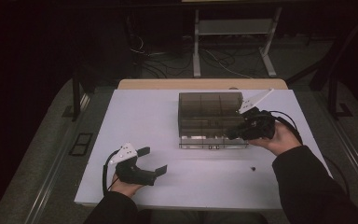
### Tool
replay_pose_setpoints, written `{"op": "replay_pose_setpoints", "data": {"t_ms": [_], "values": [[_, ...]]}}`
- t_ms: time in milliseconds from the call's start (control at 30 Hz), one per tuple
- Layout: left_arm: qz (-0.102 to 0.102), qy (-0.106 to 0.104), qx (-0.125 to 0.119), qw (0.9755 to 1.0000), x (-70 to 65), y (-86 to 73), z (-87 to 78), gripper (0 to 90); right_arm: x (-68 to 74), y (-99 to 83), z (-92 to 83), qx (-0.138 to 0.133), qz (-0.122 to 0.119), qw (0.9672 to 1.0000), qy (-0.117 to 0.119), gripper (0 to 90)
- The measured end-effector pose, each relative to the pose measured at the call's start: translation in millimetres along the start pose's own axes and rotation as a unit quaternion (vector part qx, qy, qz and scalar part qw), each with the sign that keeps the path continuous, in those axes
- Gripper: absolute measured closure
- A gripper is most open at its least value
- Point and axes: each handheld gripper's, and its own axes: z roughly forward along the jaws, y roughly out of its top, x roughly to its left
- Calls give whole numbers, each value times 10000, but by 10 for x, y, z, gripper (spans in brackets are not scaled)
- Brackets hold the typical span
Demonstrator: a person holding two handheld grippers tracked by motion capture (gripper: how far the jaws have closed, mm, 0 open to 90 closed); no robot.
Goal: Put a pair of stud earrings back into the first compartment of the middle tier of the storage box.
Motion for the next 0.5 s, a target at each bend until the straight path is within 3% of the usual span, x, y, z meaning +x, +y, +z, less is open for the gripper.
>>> {"op": "replay_pose_setpoints", "data": {"t_ms": [500], "values": [[-1,-13,-5,10000,3,2,-1,0,63,326,329,-68,-222,9995,217,792]]}}
